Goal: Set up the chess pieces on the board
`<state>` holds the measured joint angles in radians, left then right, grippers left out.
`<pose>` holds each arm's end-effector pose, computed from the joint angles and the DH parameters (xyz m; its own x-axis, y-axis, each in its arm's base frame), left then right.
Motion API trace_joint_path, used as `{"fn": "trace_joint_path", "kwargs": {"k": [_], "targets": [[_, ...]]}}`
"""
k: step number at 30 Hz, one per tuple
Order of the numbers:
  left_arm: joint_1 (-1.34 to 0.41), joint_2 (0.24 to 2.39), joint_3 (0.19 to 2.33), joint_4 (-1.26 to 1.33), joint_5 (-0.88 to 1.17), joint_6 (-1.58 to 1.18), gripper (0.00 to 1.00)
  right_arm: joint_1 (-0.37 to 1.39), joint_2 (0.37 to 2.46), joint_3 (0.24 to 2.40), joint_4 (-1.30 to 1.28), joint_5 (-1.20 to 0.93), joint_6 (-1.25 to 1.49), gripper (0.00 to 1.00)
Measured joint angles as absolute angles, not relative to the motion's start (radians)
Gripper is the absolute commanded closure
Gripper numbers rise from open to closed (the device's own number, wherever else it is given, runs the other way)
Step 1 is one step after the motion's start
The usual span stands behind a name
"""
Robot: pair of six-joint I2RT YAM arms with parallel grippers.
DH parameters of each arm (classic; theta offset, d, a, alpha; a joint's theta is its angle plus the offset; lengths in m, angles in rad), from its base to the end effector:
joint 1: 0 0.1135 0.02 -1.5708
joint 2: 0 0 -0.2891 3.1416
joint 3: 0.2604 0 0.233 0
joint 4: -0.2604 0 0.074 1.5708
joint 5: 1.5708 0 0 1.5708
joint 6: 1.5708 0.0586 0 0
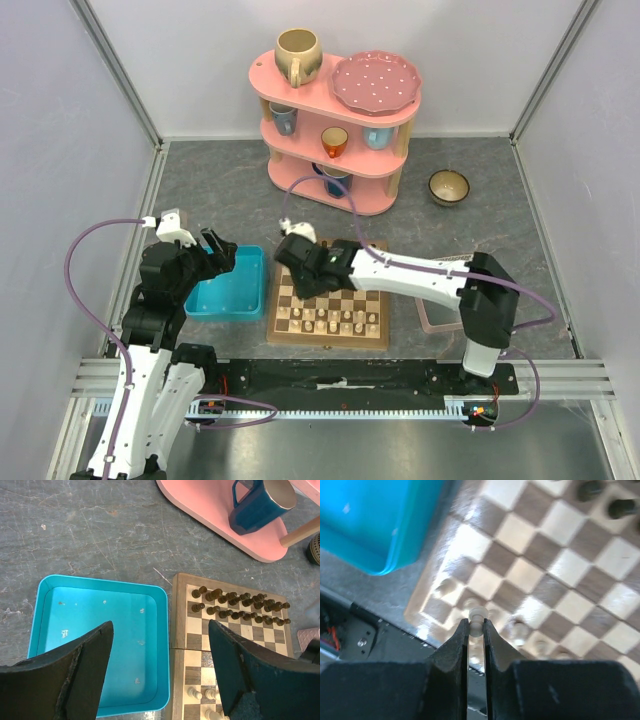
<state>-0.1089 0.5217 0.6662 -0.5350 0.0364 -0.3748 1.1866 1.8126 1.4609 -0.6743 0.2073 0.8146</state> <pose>0.1052 -0.0137 0.2989 -0.4041 -0.3238 -0.8555 -0.0063 0.9362 -0.3514 0.1571 0.3564 0.2606 -0.8508 -0.2053 -0.4837 -0.3619 0.8963 0.2562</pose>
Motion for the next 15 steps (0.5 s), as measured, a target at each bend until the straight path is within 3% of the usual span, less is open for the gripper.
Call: {"fn": "trace_joint_path", "kwargs": {"k": [5, 15], "targets": [[-0.109, 0.522, 0.666, -0.535, 0.037, -0.375, 0.17, 1.073, 1.747, 1.407, -0.702, 0.216, 0.812, 0.95], [-0.109, 0.529, 0.666, -0.535, 0.044, -0.375, 0.17, 1.012, 1.677, 1.298, -0.734, 0.207, 0.786, 0.94]]}}
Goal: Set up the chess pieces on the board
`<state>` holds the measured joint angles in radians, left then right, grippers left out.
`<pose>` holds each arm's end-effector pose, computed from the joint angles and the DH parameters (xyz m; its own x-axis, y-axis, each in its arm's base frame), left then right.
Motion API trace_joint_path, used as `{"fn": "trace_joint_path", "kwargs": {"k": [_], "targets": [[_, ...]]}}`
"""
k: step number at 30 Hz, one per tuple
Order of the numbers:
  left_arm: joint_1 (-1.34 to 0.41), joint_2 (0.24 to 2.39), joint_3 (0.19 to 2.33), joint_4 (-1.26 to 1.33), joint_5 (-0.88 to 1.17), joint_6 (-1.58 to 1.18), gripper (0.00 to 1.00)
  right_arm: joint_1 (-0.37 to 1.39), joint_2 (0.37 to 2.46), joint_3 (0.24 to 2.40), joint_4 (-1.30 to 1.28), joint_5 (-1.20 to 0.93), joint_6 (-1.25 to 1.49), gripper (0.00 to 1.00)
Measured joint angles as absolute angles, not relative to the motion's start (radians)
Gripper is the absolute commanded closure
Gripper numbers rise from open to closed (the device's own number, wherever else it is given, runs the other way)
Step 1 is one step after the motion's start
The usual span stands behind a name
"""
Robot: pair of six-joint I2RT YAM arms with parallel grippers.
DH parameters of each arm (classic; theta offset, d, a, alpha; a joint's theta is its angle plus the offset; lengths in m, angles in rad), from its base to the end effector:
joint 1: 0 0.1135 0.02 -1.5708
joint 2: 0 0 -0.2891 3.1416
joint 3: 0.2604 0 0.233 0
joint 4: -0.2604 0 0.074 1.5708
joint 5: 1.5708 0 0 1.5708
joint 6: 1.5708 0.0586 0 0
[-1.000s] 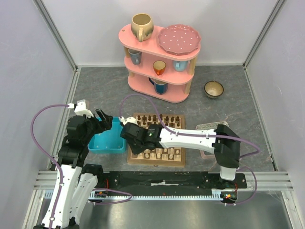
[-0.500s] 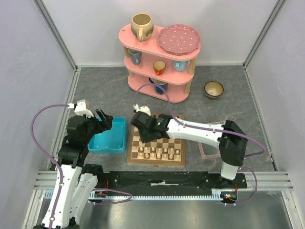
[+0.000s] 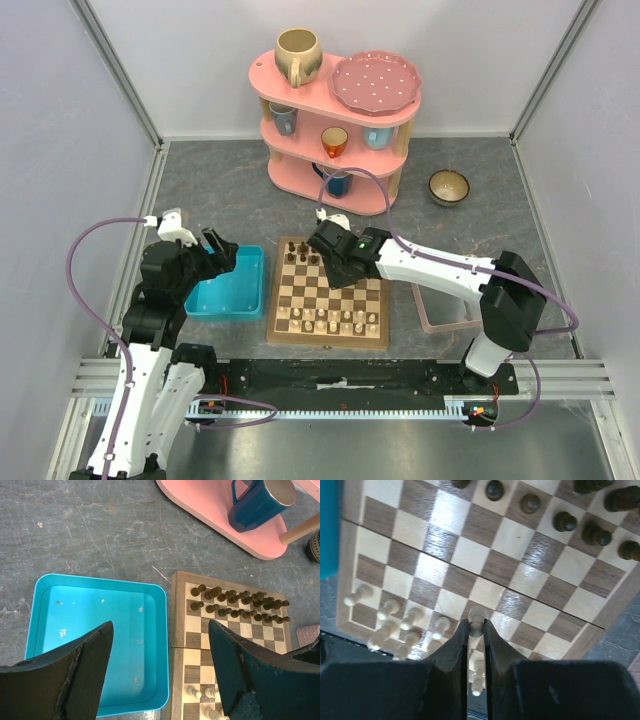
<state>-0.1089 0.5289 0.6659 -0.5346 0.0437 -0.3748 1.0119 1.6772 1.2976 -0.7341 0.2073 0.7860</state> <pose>0.1065 -0.0142 0.2982 -0.4126 -0.3228 -0.8518 -0.0026 0.9355 -0.3533 0.1905 0.2819 0.2554 -0.8892 -0.1160 -0.4426 -0.2156 0.9594 0.1817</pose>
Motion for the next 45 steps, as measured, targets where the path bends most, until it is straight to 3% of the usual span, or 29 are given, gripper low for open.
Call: {"fn": "trace_joint_path", "kwargs": {"k": [20, 45], "targets": [[-0.109, 0.566, 0.666, -0.524, 0.105, -0.342, 0.19, 0.859, 1.648, 1.214, -0.715, 0.136, 0.575, 0.94], [-0.109, 0.582, 0.67, -0.512, 0.147, -0.284, 0.19, 0.844, 1.624, 1.175, -0.688, 0.023, 0.463, 0.93]]}}
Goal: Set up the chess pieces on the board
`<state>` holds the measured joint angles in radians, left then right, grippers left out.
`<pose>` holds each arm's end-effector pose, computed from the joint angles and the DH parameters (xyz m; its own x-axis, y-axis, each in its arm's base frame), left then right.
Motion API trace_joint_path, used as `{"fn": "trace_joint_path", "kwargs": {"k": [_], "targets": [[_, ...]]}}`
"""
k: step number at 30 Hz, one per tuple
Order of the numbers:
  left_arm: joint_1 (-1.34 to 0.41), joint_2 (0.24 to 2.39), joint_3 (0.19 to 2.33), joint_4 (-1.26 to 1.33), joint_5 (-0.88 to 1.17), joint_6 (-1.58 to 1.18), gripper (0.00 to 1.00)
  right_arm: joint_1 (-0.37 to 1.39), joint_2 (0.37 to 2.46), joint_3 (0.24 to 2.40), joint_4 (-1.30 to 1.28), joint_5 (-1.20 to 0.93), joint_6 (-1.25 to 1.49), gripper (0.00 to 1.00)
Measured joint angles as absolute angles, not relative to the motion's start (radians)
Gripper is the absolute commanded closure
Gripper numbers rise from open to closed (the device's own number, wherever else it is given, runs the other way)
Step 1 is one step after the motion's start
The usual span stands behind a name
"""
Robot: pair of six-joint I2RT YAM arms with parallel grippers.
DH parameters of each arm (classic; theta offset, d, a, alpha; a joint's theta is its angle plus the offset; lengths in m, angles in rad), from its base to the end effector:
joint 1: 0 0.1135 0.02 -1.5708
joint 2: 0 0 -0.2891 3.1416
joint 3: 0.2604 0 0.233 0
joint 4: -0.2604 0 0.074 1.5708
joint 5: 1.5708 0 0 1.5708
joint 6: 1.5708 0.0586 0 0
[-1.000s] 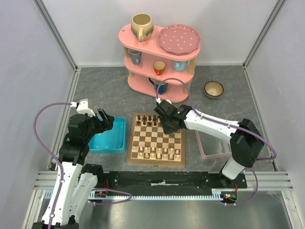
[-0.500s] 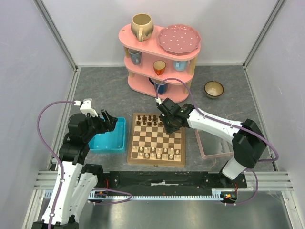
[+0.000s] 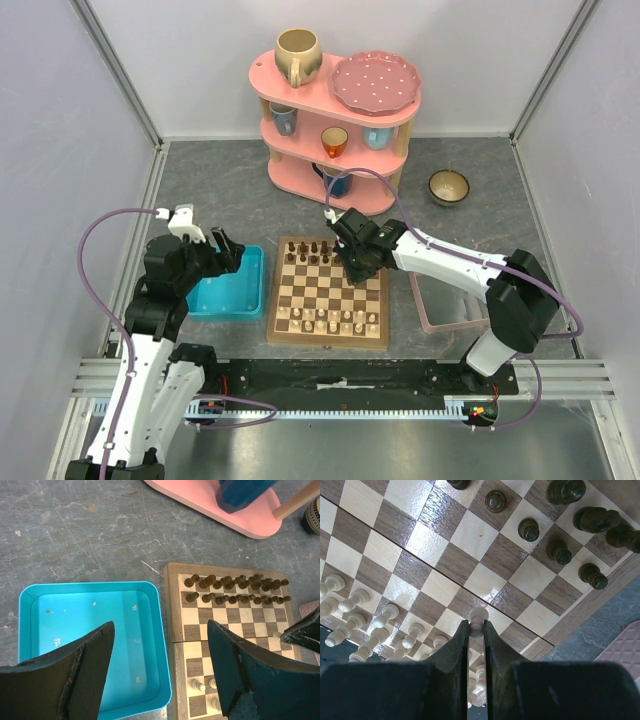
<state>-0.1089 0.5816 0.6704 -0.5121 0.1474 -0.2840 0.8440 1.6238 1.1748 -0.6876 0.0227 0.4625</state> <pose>0.1161 -0.0213 0.2978 -0.4594 -0.2286 -0.8583 0.1166 0.9424 -0.3134 0.2136 0.2382 0.2382 -0.8700 -0.3071 -0.3857 -0.3940 0.9034 0.1693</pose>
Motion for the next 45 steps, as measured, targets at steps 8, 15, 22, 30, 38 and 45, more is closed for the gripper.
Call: {"fn": "trace_joint_path", "kwargs": {"k": [8, 15, 22, 30, 38, 45], "targets": [[-0.109, 0.649, 0.672, -0.48, 0.133, -0.265, 0.19, 0.844, 1.624, 1.175, -0.688, 0.017, 0.448, 0.93], [-0.109, 0.674, 0.672, -0.475, 0.133, -0.245, 0.19, 0.844, 1.624, 1.175, -0.688, 0.015, 0.448, 0.93], [-0.109, 0.685, 0.669, -0.456, 0.136, -0.237, 0.19, 0.844, 1.624, 1.175, -0.687, -0.012, 0.445, 0.93], [-0.11, 0.688, 0.664, -0.45, 0.142, -0.234, 0.19, 0.844, 1.629, 1.182, -0.672, -0.053, 0.433, 0.92], [-0.127, 0.683, 0.662, -0.442, 0.142, -0.229, 0.18, 0.882, 1.706, 1.242, -0.669, -0.07, 0.418, 0.89], [-0.138, 0.679, 0.656, -0.438, 0.142, -0.225, 0.18, 0.918, 1.795, 1.294, -0.678, -0.045, 0.416, 0.77]]}}
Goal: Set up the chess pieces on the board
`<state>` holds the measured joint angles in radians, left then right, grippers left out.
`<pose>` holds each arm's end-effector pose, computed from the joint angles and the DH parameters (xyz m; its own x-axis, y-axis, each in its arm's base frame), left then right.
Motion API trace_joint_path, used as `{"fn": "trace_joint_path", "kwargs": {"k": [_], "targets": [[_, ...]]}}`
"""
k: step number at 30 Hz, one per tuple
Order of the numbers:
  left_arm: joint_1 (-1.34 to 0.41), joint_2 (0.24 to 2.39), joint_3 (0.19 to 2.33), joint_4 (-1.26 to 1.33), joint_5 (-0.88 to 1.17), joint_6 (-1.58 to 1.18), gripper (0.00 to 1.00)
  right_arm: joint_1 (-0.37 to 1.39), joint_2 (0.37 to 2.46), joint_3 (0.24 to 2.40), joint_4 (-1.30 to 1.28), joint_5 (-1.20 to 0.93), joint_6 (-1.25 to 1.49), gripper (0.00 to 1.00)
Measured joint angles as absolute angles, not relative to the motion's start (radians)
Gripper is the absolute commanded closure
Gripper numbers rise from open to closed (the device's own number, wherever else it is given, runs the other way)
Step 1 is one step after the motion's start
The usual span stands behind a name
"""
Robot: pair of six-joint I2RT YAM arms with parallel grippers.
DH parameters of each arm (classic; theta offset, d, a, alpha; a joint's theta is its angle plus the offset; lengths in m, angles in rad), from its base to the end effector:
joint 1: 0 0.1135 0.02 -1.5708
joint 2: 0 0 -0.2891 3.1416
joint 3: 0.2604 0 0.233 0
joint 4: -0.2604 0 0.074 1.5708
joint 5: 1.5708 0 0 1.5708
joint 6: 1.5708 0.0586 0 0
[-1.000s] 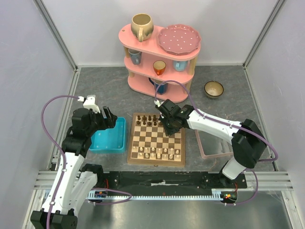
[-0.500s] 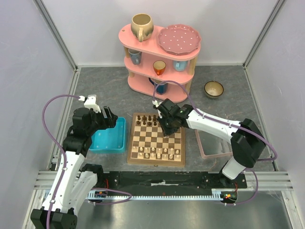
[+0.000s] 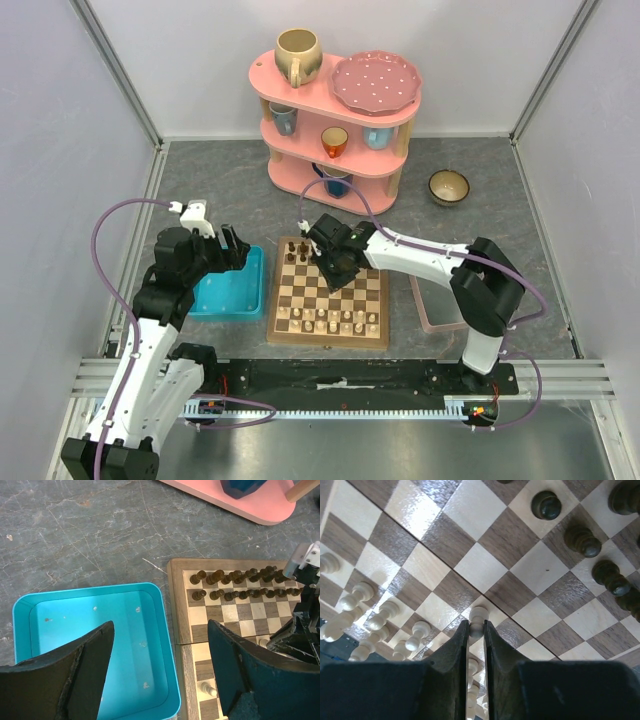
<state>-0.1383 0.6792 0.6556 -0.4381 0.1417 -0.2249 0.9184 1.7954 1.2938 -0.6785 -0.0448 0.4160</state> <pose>0.1373 -0.0275 0.2910 -0.4885 -0.1549 -0.8587 0.1567 0.9525 -0.2610 0.2171 0.2885 0.2171 -0.8384 -0.4325 -0.3316 -0.5087 0.8393 0.1918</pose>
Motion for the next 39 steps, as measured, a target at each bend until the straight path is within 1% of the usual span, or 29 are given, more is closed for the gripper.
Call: {"fn": "trace_joint_path", "kwargs": {"k": [1, 2, 5, 8, 13, 18, 23, 27, 33, 36, 39], "targets": [[-0.141, 0.678, 0.654, -0.438, 0.141, -0.224, 0.18, 0.918, 1.802, 1.296, -0.68, -0.042, 0.416, 0.75], [-0.142, 0.678, 0.653, -0.439, 0.141, -0.224, 0.18, 0.918, 1.806, 1.297, -0.682, -0.038, 0.417, 0.7], [-0.144, 0.676, 0.651, -0.438, 0.141, -0.223, 0.18, 0.918, 1.815, 1.301, -0.69, -0.028, 0.419, 0.64], [-0.144, 0.674, 0.649, -0.438, 0.141, -0.222, 0.18, 0.917, 1.815, 1.301, -0.693, -0.025, 0.42, 0.61], [-0.147, 0.674, 0.648, -0.437, 0.141, -0.222, 0.18, 0.914, 1.807, 1.303, -0.693, -0.01, 0.435, 0.58], [-0.147, 0.674, 0.648, -0.437, 0.141, -0.222, 0.18, 0.879, 1.713, 1.299, -0.697, 0.032, 0.463, 0.56], [-0.147, 0.676, 0.648, -0.437, 0.141, -0.221, 0.18, 0.779, 1.544, 1.257, -0.685, 0.095, 0.503, 0.56], [-0.147, 0.681, 0.648, -0.438, 0.141, -0.221, 0.18, 0.656, 1.441, 1.174, -0.685, 0.122, 0.535, 0.56], [-0.147, 0.682, 0.648, -0.437, 0.141, -0.221, 0.18, 0.467, 1.404, 1.065, -0.716, 0.139, 0.546, 0.54], [-0.147, 0.683, 0.648, -0.437, 0.141, -0.221, 0.18, 0.436, 1.404, 1.051, -0.746, 0.141, 0.546, 0.52], [-0.147, 0.685, 0.648, -0.437, 0.141, -0.221, 0.18, 0.435, 1.403, 1.032, -0.756, 0.143, 0.552, 0.48]]}}
